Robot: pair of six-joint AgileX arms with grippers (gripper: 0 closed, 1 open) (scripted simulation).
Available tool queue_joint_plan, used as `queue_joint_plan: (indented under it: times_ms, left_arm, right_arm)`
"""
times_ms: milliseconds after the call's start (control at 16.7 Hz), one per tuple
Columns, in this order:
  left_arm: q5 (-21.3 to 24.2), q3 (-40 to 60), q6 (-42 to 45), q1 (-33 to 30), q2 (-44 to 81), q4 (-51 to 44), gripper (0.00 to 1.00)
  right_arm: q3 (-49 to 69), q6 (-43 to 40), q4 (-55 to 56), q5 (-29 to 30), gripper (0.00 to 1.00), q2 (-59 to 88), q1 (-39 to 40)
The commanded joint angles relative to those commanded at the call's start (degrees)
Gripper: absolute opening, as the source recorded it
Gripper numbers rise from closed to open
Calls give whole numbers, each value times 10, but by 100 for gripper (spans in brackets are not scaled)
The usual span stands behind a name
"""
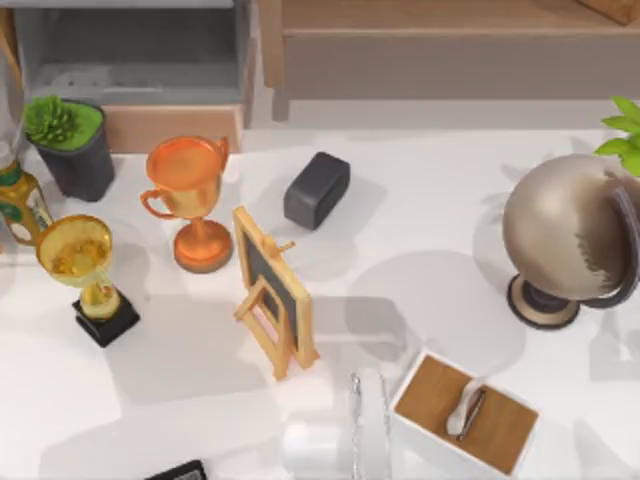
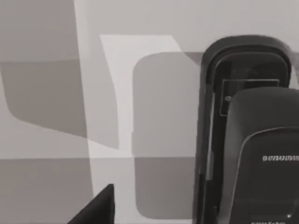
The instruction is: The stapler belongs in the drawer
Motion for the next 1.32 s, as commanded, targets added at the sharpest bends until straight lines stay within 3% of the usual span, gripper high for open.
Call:
queue_joint_plan:
  times_ms: [360,660,960,1320]
  left_arm:
    - [-3,-24,14,2,-29,12,100]
    - [0,-138,85,13,-155,111,100]
    - [23,-311,197,80,-291,322,100]
    - [97,-562,356,197,-409,681,100]
  right_arm:
    - [0,0,0,0,100,0,0]
    - [0,0,0,0,100,0,0]
    - [0,0,0,0,100,0,0]
    - [0,0,0,0,100,0,0]
